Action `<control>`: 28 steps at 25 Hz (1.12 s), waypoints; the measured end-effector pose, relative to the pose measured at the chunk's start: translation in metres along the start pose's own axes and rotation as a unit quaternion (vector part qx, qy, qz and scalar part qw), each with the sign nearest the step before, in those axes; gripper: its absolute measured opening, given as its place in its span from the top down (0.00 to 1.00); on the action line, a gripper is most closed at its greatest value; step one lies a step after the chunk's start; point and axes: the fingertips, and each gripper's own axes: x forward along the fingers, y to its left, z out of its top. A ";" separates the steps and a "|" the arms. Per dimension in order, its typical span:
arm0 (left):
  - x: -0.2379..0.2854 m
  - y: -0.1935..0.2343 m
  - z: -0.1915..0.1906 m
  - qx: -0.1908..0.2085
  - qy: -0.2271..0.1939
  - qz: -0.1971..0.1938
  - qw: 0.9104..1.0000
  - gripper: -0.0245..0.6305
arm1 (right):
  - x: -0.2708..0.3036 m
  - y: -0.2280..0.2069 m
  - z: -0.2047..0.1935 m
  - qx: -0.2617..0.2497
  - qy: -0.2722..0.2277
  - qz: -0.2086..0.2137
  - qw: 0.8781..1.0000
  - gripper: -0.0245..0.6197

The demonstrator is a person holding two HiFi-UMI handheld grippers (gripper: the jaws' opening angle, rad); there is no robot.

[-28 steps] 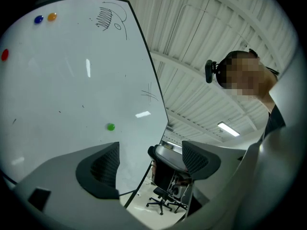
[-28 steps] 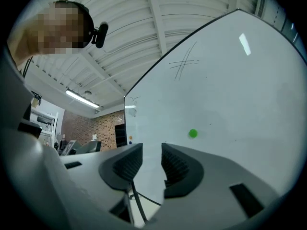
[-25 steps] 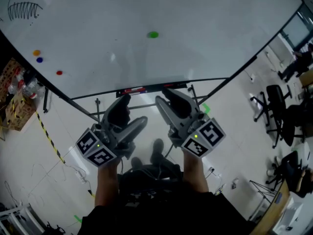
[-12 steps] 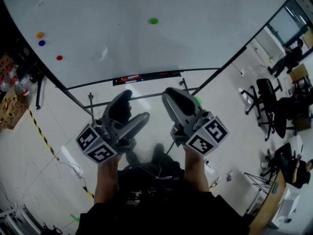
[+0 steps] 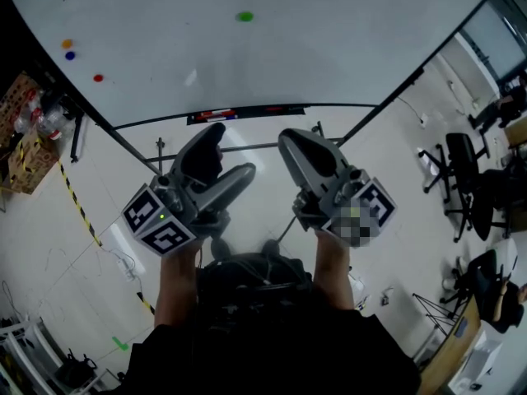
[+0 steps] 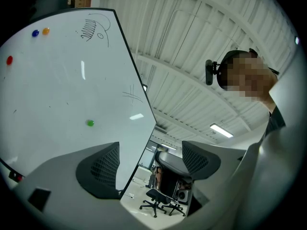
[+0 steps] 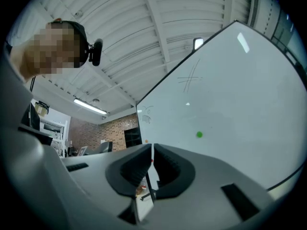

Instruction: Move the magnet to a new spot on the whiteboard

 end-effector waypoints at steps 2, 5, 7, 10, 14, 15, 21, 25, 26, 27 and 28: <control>0.011 -0.006 -0.011 -0.001 0.007 0.001 1.000 0.35 | -0.015 -0.008 0.003 0.007 -0.007 0.004 1.000 0.92; 0.025 -0.018 -0.019 0.003 0.014 0.005 1.000 0.35 | -0.031 -0.014 0.011 0.020 -0.017 0.018 0.999 0.93; 0.031 -0.022 -0.023 0.005 0.016 0.008 1.000 0.35 | -0.037 -0.016 0.012 0.028 -0.021 0.026 0.999 0.93; 0.035 -0.024 -0.031 0.004 0.021 0.014 1.000 0.35 | -0.043 -0.018 0.009 0.035 -0.020 0.036 0.999 0.93; 0.037 -0.024 -0.034 0.007 0.023 0.019 1.000 0.35 | -0.043 -0.018 0.007 0.035 -0.018 0.047 0.998 0.93; 0.036 -0.023 -0.034 0.007 0.022 0.021 1.000 0.35 | -0.042 -0.017 0.007 0.034 -0.018 0.049 0.998 0.93; 0.033 -0.017 -0.032 0.008 0.019 0.030 0.999 0.35 | -0.036 -0.017 0.002 0.037 -0.011 0.058 0.998 0.94; 0.029 -0.012 -0.029 0.007 0.015 0.035 0.999 0.35 | -0.028 -0.016 -0.002 0.038 -0.006 0.066 0.997 0.93; 0.027 -0.010 -0.029 0.008 0.014 0.036 0.999 0.35 | -0.026 -0.015 -0.003 0.038 -0.005 0.068 0.997 0.93; 0.027 -0.009 -0.028 0.008 0.013 0.037 0.999 0.35 | -0.025 -0.014 -0.004 0.037 -0.004 0.070 0.997 0.94; 0.026 -0.008 -0.027 0.008 0.013 0.037 0.999 0.35 | -0.024 -0.014 -0.004 0.037 -0.003 0.071 0.997 0.94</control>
